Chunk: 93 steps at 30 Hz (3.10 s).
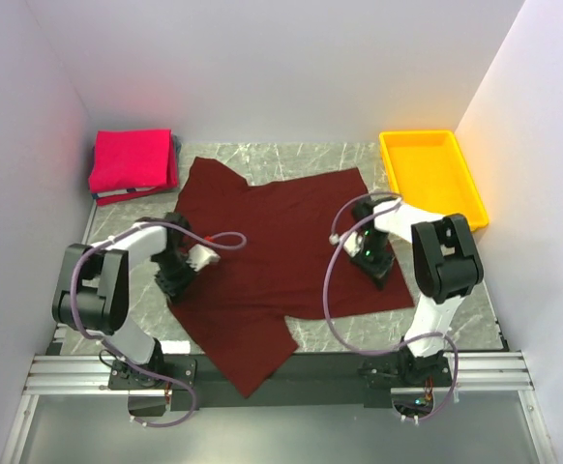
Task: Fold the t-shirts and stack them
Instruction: Flatten the tshirt out
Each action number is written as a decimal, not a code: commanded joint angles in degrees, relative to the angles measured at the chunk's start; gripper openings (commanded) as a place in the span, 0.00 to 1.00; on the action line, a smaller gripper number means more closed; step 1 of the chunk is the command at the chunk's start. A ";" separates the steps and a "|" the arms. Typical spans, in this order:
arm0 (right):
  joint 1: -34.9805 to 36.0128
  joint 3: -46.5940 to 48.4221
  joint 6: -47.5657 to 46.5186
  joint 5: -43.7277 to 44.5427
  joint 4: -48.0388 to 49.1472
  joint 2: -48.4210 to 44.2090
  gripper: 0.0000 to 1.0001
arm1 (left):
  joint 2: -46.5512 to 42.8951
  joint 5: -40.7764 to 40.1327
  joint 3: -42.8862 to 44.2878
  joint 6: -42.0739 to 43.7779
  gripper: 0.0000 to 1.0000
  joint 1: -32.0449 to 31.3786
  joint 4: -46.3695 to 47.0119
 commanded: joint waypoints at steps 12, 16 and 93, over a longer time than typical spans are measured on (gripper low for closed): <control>7.99 6.87 -2.58 -19.36 -17.68 -10.20 0.15 | 5.47 7.11 23.99 15.02 0.34 15.49 -13.15; 7.36 6.27 -1.17 -16.55 -15.23 -8.53 0.15 | -0.15 16.36 23.86 18.53 0.36 12.60 -18.88; 0.85 4.69 1.82 -9.87 -10.57 -4.23 0.20 | 11.79 27.89 48.11 -19.43 0.52 13.65 13.02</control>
